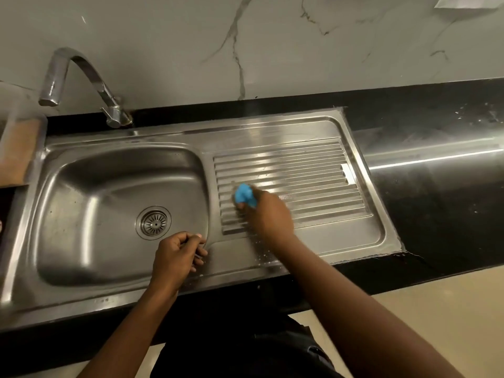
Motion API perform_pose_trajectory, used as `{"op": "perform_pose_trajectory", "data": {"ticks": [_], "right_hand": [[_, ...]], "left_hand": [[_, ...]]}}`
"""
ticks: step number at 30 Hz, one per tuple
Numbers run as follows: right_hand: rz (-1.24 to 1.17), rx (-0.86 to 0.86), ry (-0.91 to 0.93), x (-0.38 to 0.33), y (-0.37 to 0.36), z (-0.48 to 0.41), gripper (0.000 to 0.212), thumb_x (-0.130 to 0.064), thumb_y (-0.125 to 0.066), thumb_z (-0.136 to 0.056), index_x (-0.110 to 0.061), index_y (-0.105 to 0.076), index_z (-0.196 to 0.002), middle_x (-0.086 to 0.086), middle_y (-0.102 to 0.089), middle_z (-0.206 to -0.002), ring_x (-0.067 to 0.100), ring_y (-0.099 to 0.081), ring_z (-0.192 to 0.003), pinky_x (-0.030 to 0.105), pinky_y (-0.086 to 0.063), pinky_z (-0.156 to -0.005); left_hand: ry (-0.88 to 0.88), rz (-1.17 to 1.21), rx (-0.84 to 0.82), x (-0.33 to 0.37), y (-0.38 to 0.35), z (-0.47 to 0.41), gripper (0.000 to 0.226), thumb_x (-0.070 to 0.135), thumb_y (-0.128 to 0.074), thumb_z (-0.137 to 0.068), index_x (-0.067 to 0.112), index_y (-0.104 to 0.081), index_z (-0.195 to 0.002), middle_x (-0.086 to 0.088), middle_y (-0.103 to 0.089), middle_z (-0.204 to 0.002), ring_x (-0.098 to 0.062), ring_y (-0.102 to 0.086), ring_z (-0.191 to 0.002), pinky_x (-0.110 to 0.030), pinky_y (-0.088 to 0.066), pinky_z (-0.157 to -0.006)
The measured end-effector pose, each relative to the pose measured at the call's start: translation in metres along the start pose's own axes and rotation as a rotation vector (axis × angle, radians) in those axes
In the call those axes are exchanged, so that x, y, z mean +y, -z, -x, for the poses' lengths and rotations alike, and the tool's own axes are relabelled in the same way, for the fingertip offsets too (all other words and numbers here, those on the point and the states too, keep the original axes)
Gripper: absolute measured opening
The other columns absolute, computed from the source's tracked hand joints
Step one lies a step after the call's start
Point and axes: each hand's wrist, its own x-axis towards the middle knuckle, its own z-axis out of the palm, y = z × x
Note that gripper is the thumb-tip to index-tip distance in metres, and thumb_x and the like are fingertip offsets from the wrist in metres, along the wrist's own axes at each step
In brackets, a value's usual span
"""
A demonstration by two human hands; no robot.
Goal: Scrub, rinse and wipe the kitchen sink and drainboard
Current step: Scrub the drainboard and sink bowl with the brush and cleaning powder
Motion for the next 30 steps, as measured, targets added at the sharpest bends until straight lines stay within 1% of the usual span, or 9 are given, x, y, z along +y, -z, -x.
{"op": "perform_pose_trajectory", "data": {"ticks": [3, 6, 11, 14, 18, 21, 25, 28, 30], "right_hand": [[0.070, -0.082, 0.109, -0.033, -0.025, 0.003, 0.048, -0.044, -0.061, -0.101, -0.025, -0.055, -0.144, 0.004, -0.073, -0.120, 0.025, -0.071, -0.103, 0.035, -0.055, -0.085], [0.173, -0.115, 0.169, -0.027, -0.022, 0.014, 0.053, -0.043, -0.060, -0.102, -0.027, -0.048, -0.150, 0.007, -0.071, -0.124, 0.027, -0.069, -0.108, 0.038, -0.054, -0.087], [0.122, 0.020, -0.046, 0.049, 0.034, 0.016, 0.060, -0.056, -0.062, -0.096, -0.037, -0.049, -0.152, 0.007, -0.074, -0.120, 0.032, -0.070, -0.107, 0.038, -0.053, -0.081], [0.140, 0.149, -0.141, 0.099, 0.079, 0.006, 0.056, -0.049, -0.066, -0.097, -0.027, -0.056, -0.148, 0.008, -0.076, -0.118, 0.027, -0.072, -0.097, 0.029, -0.046, -0.069], [0.086, 0.229, -0.243, 0.129, 0.101, 0.002, 0.053, -0.044, -0.067, -0.098, -0.021, -0.059, -0.144, 0.006, -0.074, -0.121, 0.016, -0.067, -0.091, 0.026, -0.046, -0.066], [0.024, 0.199, -0.242, 0.103, 0.075, 0.003, 0.050, -0.041, -0.069, -0.097, -0.020, -0.061, -0.142, 0.004, -0.075, -0.117, 0.013, -0.061, -0.082, 0.023, -0.044, -0.061], [0.023, 0.052, -0.073, 0.037, 0.016, 0.014, 0.057, -0.052, -0.063, -0.097, -0.029, -0.054, -0.148, 0.006, -0.075, -0.116, 0.028, -0.071, -0.102, 0.038, -0.055, -0.082], [0.105, -0.054, 0.088, -0.011, -0.022, 0.010, 0.056, -0.048, -0.057, -0.102, -0.028, -0.045, -0.153, 0.007, -0.072, -0.124, 0.028, -0.069, -0.107, 0.039, -0.054, -0.087], [0.157, -0.056, 0.169, -0.030, -0.037, 0.002, 0.056, -0.045, -0.055, -0.104, -0.027, -0.041, -0.155, 0.008, -0.071, -0.124, 0.026, -0.069, -0.105, 0.041, -0.057, -0.088]], "left_hand": [[-0.003, -0.006, 0.013, 0.002, -0.002, 0.000, 0.020, 0.013, -0.062, -0.100, 0.004, -0.074, -0.087, -0.014, -0.073, -0.070, -0.024, -0.060, -0.059, -0.028, -0.044, -0.054], [-0.003, -0.010, 0.011, 0.001, -0.003, -0.003, 0.019, 0.014, -0.063, -0.100, 0.005, -0.074, -0.087, -0.012, -0.073, -0.068, -0.024, -0.061, -0.059, -0.029, -0.044, -0.055], [0.014, -0.015, -0.031, 0.001, -0.009, -0.009, 0.019, 0.015, -0.065, -0.099, 0.005, -0.075, -0.087, -0.011, -0.073, -0.068, -0.022, -0.061, -0.057, -0.029, -0.044, -0.053], [0.005, -0.023, -0.057, 0.006, -0.013, -0.011, 0.020, 0.015, -0.064, -0.100, 0.002, -0.074, -0.088, -0.012, -0.073, -0.070, -0.023, -0.062, -0.058, -0.028, -0.045, -0.053], [-0.008, -0.026, -0.068, 0.009, -0.015, -0.010, 0.020, 0.016, -0.064, -0.100, 0.003, -0.075, -0.089, -0.012, -0.074, -0.071, -0.023, -0.063, -0.059, -0.029, -0.046, -0.055], [-0.007, -0.024, -0.070, 0.008, -0.015, -0.011, 0.021, 0.016, -0.064, -0.100, 0.003, -0.075, -0.089, -0.013, -0.074, -0.072, -0.023, -0.064, -0.059, -0.029, -0.046, -0.055], [0.002, -0.031, -0.059, 0.007, -0.018, -0.011, 0.021, 0.016, -0.063, -0.100, 0.004, -0.075, -0.088, -0.016, -0.075, -0.074, -0.025, -0.064, -0.060, -0.028, -0.045, -0.055], [0.003, -0.045, -0.049, 0.006, -0.019, -0.010, 0.021, 0.017, -0.062, -0.101, 0.005, -0.075, -0.089, -0.015, -0.075, -0.072, -0.027, -0.063, -0.061, -0.029, -0.045, -0.056], [0.001, -0.057, -0.038, 0.007, -0.017, -0.010, 0.020, 0.017, -0.062, -0.101, 0.007, -0.075, -0.089, -0.016, -0.075, -0.072, -0.027, -0.064, -0.061, -0.031, -0.047, -0.057]]}}
